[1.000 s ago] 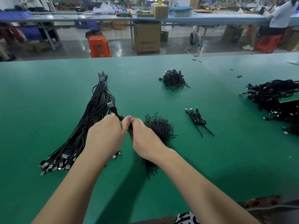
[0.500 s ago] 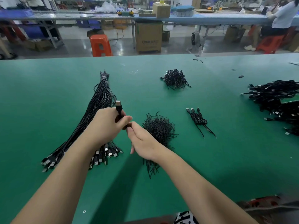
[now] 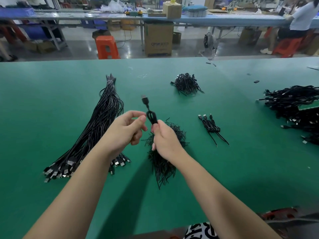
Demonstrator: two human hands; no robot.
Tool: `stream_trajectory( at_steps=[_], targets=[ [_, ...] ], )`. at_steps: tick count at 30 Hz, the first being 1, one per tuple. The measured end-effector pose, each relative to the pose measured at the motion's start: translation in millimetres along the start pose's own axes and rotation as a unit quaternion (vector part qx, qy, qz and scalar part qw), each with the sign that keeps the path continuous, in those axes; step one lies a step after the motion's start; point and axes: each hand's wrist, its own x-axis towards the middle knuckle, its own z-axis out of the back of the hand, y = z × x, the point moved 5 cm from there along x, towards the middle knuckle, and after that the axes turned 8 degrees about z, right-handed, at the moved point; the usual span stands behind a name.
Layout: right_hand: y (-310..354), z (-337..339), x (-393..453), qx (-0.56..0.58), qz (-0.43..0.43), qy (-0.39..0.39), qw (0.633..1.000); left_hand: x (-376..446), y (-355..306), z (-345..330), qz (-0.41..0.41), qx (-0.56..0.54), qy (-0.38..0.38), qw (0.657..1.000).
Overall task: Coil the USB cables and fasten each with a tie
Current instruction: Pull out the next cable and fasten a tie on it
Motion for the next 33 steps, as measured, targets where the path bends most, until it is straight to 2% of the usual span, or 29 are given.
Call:
stream_trajectory(
  at_steps=[1, 3, 6, 9, 12, 17, 28, 33],
  targets=[
    [-6.1, 4.1, 1.1, 0.007, -0.016, -0.013, 1.000, 1.7, 10.2, 1.5, 0.024, 0.004, 0.006, 1.000],
    [-16.7, 10.7, 2.8, 0.026, -0.039, -0.029, 0.998, 5.7, 36.5, 5.4, 0.079, 0.122, -0.016, 0.989],
    [-26.6, 15.2, 3.6, 0.075, -0.058, -0.040, 0.995, 8.4, 80.4, 1.3, 0.140, 0.359, -0.037, 0.922],
    [-31.6, 15.8, 1.8, 0.088, -0.068, -0.037, 0.993, 4.4, 113.2, -12.2, 0.181, 0.452, -0.016, 0.873],
    [-33.5, 14.7, 0.2, 0.089, -0.072, -0.036, 0.993, 2.9, 128.0, -18.8, 0.185, 0.489, -0.033, 0.852],
    [-33.4, 13.2, -1.2, 0.064, -0.068, -0.029, 0.995, 2.5, 133.9, -26.9, 0.181, 0.511, -0.042, 0.839],
    [-37.1, 11.9, -2.0, 0.043, -0.059, -0.027, 0.997, 2.6, 134.5, -25.8, 0.181, 0.472, -0.059, 0.861],
    [-36.3, 13.0, -3.1, 0.032, -0.065, -0.021, 0.997, 5.6, 124.5, -13.6, 0.174, 0.482, -0.066, 0.856]
  ],
)
